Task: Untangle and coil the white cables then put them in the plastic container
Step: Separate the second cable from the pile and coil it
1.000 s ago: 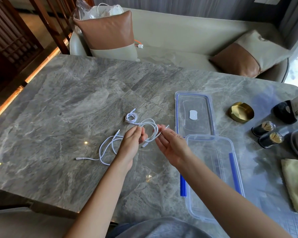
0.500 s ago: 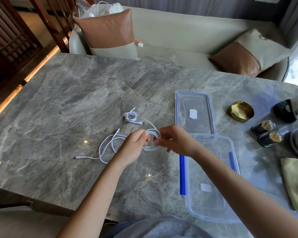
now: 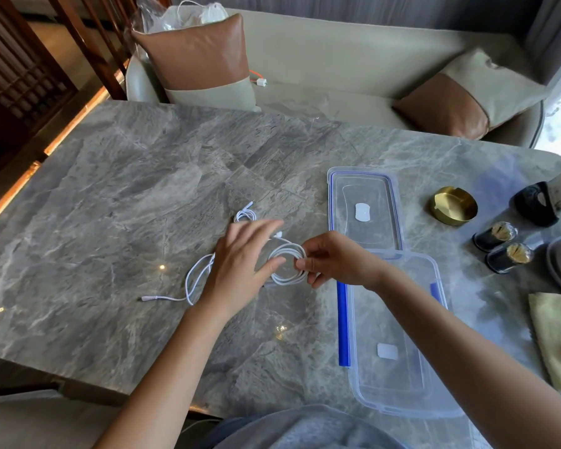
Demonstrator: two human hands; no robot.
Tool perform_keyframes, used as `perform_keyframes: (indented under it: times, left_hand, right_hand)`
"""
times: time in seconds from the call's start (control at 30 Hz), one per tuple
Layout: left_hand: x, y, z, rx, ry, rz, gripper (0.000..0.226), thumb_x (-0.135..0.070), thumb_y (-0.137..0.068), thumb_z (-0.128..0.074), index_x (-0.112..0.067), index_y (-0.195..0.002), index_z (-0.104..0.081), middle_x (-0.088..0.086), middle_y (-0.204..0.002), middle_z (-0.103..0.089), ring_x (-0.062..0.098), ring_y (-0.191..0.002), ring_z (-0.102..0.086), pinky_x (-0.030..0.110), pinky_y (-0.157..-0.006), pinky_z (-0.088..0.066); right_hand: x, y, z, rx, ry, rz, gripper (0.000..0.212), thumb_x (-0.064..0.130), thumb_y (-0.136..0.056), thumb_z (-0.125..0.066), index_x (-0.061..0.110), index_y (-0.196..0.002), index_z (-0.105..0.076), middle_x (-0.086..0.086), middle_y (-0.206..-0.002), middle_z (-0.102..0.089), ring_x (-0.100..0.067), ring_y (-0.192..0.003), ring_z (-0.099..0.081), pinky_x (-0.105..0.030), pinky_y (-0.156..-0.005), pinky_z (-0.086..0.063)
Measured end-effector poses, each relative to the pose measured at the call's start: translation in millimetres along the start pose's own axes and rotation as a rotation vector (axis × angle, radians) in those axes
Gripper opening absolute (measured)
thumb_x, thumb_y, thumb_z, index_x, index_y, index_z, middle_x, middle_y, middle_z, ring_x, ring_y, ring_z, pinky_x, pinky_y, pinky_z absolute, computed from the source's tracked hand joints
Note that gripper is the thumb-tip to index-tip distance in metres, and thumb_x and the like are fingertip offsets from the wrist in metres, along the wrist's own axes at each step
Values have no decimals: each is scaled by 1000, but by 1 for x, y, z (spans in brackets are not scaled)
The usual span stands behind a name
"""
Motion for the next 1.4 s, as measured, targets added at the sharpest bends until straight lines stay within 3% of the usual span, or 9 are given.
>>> perform_keyframes:
  times: [0.17, 0.33, 0.43, 0.53, 0.63, 0.73, 0.9, 1.2, 1.4]
  left_hand:
    - [0, -5, 5, 24, 44, 42, 23, -37, -77, -70, -21, -94, -69, -5, -80, -67, 17, -78, -61, 30, -72, -40]
    - [8, -6, -1, 18, 231, 244, 20, -32, -70, -78, -15, -70, -68, 1, -51, -50, 8, -46, -38, 22, -52, -34]
    - [13, -3, -6, 90, 406, 367, 14, -27, -72, -77, -17, -69, -69, 9, -51, -56, 8, -43, -47, 21, -50, -37]
    - [14, 0, -12, 166, 567, 443, 18, -17, -78, -73, -26, -63, -68, -4, -46, -53, 5, -41, -53, 12, -47, -41]
    - [14, 4, -16, 217, 821, 589, 14, -10, -82, -67, -7, -95, -72, 5, -70, -63, 5, -50, -60, 17, -55, -53]
    - [15, 8, -18, 244, 960, 686, 22, -8, -83, -65, 0, -104, -67, 11, -79, -63, 7, -55, -64, 20, -58, -56]
    - [19, 10, -19, 259, 1037, 711, 13, -8, -83, -65, -3, -94, -67, -1, -67, -66, 2, -53, -58, 16, -56, -52]
    - [19, 2, -11, 140, 1022, 603, 7, -11, -82, -66, -12, -77, -70, -7, -65, -73, -3, -65, -65, 5, -64, -45]
    - [25, 8, -17, 22, 1063, 713, 10, -23, -81, -66, -18, -73, -70, -11, -64, -72, -5, -57, -59, 21, -65, -40]
  right_hand:
    - [4, -2, 4, -28, 40, 6, 20, 10, -88, -62, -9, -93, -65, -16, -72, -62, -10, -56, -63, -20, -56, -56]
    - [2, -2, 9, -116, 122, 40, 19, 15, -87, -65, -3, -91, -68, -16, -71, -68, -29, -65, -69, -27, -61, -59]
    - [1, -2, 8, -142, 143, 65, 16, 14, -86, -65, -1, -88, -68, -14, -69, -69, -30, -65, -70, -29, -62, -60]
    - [0, -2, 7, -159, 153, 72, 15, 14, -86, -65, 0, -87, -68, -12, -67, -69, -31, -65, -70, -34, -64, -60]
    - [1, -1, 8, -161, 102, 67, 15, 13, -86, -65, -1, -85, -68, -11, -66, -68, -32, -66, -70, -35, -65, -60]
    - [0, 0, 7, -150, 32, 46, 20, 14, -87, -64, -6, -85, -66, -13, -68, -68, -29, -65, -68, -36, -66, -59]
    - [-1, 3, 1, -118, -182, 4, 11, 11, -87, -63, 1, -84, -67, -10, -66, -64, -9, -55, -64, -21, -59, -58]
    - [-6, 0, -6, -114, -540, -35, 13, 12, -83, -66, 6, -95, -67, 0, -58, -64, -5, -54, -61, -17, -56, -54]
    - [-5, 4, -4, -354, -625, 8, 5, 11, -85, -65, 12, -82, -61, 1, -63, -66, -8, -52, -63, -20, -50, -52]
Point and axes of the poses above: each hand's wrist, its own y-axis away from the middle knuckle, its own z-axis out of the back of the hand, x = y × z, the point moved 4 cm from there along -y, towards the middle knuckle
